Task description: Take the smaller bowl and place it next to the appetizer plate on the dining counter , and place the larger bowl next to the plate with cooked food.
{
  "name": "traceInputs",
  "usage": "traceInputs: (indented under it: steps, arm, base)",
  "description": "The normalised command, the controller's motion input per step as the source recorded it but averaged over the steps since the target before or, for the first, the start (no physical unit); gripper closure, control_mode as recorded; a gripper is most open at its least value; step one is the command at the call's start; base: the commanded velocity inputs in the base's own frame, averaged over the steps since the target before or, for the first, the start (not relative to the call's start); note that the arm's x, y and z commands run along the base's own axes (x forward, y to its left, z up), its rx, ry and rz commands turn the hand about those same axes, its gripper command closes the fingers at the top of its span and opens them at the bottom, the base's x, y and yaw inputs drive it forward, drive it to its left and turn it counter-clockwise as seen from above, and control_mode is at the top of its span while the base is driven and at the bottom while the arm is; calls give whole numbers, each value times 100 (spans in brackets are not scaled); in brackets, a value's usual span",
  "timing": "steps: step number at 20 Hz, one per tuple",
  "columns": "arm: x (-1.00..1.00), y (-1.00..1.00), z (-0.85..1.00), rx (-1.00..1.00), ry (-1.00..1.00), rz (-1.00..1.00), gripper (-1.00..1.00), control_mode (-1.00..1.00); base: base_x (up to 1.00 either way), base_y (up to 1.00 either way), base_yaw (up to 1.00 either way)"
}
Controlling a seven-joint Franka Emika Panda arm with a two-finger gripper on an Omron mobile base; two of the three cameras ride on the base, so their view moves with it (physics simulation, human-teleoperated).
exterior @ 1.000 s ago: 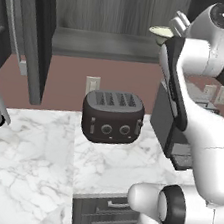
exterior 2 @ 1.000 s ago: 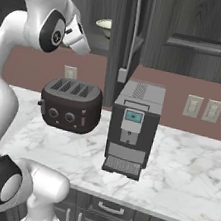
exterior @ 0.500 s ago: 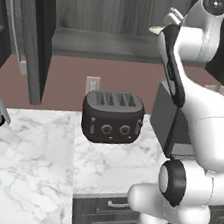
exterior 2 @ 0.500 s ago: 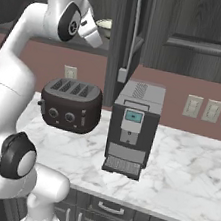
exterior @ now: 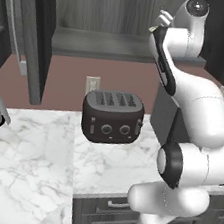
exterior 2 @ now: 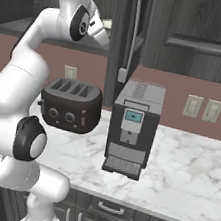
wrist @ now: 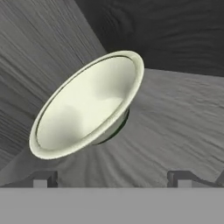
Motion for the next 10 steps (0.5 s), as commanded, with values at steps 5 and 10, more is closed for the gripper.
traceInputs:
  steps: [5, 10]
  arm:
    - [64, -11, 0, -1, 0, 0, -100, -100]
    - [47, -25, 0, 0, 7, -1, -100, -100]
  base:
    - [0, 0, 0]
    - [0, 0, 0]
